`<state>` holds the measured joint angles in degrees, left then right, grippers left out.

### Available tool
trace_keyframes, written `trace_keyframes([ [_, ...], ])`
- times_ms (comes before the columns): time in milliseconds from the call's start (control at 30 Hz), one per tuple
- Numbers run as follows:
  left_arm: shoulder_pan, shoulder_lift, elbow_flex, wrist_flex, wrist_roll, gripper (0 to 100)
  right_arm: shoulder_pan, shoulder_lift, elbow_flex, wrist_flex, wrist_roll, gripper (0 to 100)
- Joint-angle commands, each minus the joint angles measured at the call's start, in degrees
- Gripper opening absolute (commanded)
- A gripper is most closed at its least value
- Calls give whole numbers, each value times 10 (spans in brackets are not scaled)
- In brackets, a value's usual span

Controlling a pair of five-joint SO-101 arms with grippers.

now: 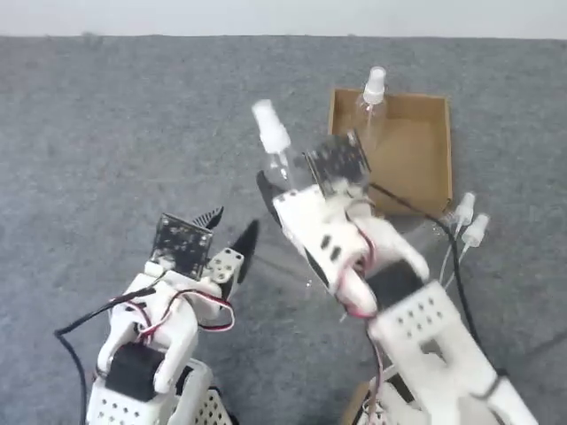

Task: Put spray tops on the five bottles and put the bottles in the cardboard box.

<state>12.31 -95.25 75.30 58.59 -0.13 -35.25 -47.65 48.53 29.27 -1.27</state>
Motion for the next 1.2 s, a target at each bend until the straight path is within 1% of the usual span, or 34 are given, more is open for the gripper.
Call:
trace_keyframes([
  [0, 22, -9, 7, -18, -4, 226, 3, 127, -150, 43, -40, 6],
  [133, 33, -9, 8, -18, -4, 229, 2, 208, -233, 87, -52, 6],
  [267, 33, -9, 8, -20, -3, 229, -6, 233, -281, 131, -52, 6],
  [533, 33, -5, 9, -33, 12, 229, -73, 153, -280, 211, -49, 6],
  [667, 32, -9, 25, -44, 11, 229, -74, 102, -258, 221, -48, 6],
  [833, 32, -9, 26, -46, 11, 229, -41, 65, -228, 222, -47, 6],
  [1033, 32, -9, 26, -44, 11, 229, 14, 71, -221, 222, -43, 6],
  [1167, 32, -9, 27, -41, 11, 229, 89, 82, -261, 256, 12, 6],
])
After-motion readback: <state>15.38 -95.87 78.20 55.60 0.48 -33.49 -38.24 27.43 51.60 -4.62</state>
